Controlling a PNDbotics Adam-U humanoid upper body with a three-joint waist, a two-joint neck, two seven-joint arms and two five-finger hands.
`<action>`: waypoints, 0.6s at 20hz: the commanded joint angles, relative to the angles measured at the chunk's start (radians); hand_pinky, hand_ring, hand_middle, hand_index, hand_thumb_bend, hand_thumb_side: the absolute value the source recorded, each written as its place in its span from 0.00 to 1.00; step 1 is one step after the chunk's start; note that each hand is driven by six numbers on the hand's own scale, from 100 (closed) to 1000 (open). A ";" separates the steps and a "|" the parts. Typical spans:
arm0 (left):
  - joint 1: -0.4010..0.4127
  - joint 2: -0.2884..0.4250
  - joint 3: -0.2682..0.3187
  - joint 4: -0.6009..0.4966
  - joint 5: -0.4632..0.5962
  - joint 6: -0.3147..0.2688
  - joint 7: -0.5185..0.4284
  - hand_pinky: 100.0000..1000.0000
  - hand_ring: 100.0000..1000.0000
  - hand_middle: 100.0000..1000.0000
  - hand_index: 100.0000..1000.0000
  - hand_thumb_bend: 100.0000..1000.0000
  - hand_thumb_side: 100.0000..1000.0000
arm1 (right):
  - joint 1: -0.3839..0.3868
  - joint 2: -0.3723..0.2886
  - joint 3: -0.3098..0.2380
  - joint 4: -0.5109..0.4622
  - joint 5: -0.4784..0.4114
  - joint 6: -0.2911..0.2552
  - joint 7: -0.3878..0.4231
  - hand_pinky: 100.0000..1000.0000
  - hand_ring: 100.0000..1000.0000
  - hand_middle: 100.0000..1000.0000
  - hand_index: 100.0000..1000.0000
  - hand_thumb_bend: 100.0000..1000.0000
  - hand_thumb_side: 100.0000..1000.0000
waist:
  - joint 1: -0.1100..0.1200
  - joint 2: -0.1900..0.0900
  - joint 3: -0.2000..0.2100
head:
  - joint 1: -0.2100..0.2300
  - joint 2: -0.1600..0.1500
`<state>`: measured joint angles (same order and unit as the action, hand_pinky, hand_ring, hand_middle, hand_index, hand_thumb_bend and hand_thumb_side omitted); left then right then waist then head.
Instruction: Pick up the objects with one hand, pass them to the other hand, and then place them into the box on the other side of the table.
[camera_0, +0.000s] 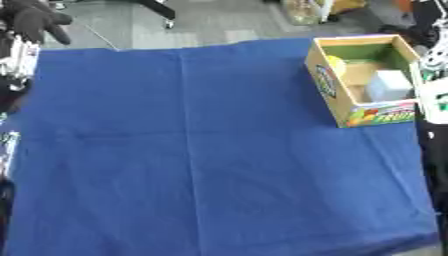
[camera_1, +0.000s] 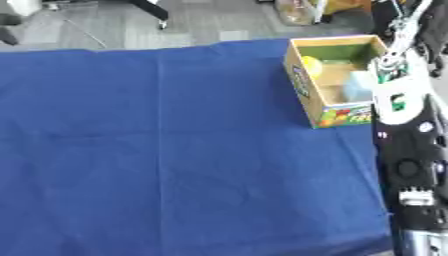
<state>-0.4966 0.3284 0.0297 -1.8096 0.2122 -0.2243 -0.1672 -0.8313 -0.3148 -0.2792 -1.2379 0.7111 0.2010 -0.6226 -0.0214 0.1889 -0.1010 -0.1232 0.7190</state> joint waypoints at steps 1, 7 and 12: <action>-0.001 0.025 0.014 -0.031 0.004 0.001 0.007 0.71 0.39 0.44 0.49 0.06 0.29 | -0.036 -0.047 -0.022 0.077 0.012 0.017 -0.008 0.48 0.40 0.26 0.36 0.00 0.00 | 0.002 -0.040 0.003 | -0.038 0.019; 0.013 0.019 0.021 -0.043 0.005 0.005 0.009 0.71 0.39 0.44 0.49 0.06 0.30 | -0.056 -0.069 -0.039 0.231 0.008 0.041 -0.013 0.50 0.41 0.28 0.39 0.00 0.00 | 0.004 -0.040 0.012 | -0.080 0.050; 0.023 0.019 0.026 -0.047 0.004 0.007 0.010 0.71 0.39 0.44 0.49 0.06 0.30 | -0.052 -0.080 -0.037 0.306 0.003 0.032 0.017 0.55 0.46 0.39 0.54 0.06 0.00 | 0.007 -0.039 0.015 | -0.089 0.051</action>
<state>-0.4652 0.3284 0.0457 -1.8362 0.2122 -0.2175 -0.1590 -0.8626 -0.3521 -0.3138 -0.9344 0.7159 0.2361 -0.6131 -0.0212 0.1886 -0.0859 -0.2072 0.7644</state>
